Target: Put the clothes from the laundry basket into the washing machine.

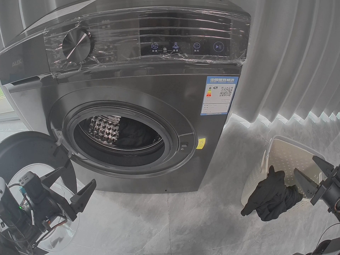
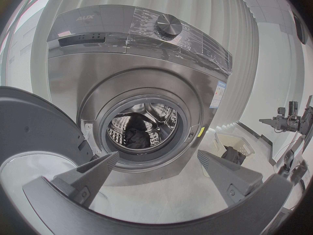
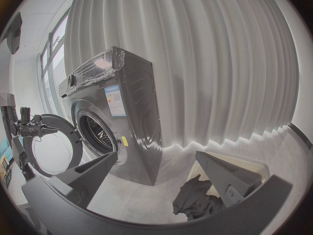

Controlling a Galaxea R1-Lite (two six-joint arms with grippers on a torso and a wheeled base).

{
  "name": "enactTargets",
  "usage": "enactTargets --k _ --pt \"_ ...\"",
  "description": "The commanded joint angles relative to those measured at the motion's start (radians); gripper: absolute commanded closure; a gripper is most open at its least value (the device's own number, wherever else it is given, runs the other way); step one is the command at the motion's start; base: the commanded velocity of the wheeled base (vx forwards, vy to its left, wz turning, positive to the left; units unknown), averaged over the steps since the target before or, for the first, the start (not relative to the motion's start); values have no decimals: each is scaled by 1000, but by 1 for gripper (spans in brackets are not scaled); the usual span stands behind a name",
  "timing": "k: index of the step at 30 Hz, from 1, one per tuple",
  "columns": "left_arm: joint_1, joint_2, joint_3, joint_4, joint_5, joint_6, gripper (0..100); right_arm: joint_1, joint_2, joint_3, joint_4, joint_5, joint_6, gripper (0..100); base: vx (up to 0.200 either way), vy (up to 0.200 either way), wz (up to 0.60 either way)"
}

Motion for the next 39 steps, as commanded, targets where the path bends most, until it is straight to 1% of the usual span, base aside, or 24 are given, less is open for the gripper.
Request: enactTargets --k 1,2,3,4,5,6,9,13,18,21,23,24,25,26,28,30,33,35,38,39 --pt "0 -190 21 130 -9 0 0 -85 -313 17 201 18 -10 0 0 0 0" --pt "-2 -213 21 158 -11 0 0 -85 -353 17 244 23 -12 0 0 0 0" --pt "-2 -219 21 167 -13 0 0 -87 -366 17 259 24 -12 0 0 0 0" --pt "1 -247 21 224 -14 6 0 -87 -449 17 348 27 -15 0 0 0 0" --pt "0 -250 21 231 -14 8 0 -87 -460 17 362 27 -15 0 0 0 0" --pt "1 -267 21 271 -13 8 0 -85 -523 17 428 27 -16 0 0 0 0" --pt "1 -305 21 317 -11 5 0 -85 -593 17 501 27 -16 0 0 -133 0" --pt "7 -349 21 337 -9 8 0 -90 -632 17 518 27 -16 0 0 -200 0" --pt "64 -438 21 377 -11 3 0 -123 -659 16 515 27 -18 0 0 -200 0" --pt "109 -526 21 448 -13 6 0 -127 -678 17 515 27 -18 0 0 0 0" --pt "109 -526 21 448 -13 6 0 -127 -678 17 515 27 -18 0 0 0 0" --pt "167 -641 21 526 -34 6 0 -128 -710 17 521 27 -19 0 0 0 0" --pt "167 -641 21 526 -34 6 0 -128 -710 17 521 27 -19 0 0 0 0" --pt "205 -721 21 598 -80 8 0 -143 -733 17 530 27 -21 0 0 0 0" --pt "239 -782 21 650 -103 8 0 -165 -758 17 541 27 -36 0 0 -100 0" --pt "274 -830 21 698 -112 8 0 -179 -796 17 569 29 -53 0 0 -200 0" --pt "287 -865 21 731 -121 8 0 -180 -827 17 601 29 -58 0 0 -200 0" --pt "303 -909 21 767 -137 3 0 -186 -885 17 664 29 -59 0 0 -200 0" --pt "337 -931 21 787 -144 3 0 -189 -889 17 678 26 -58 0 0 -133 0" --pt "360 -952 21 797 -160 6 0 -191 -889 17 675 23 -59 0 0 0 0"
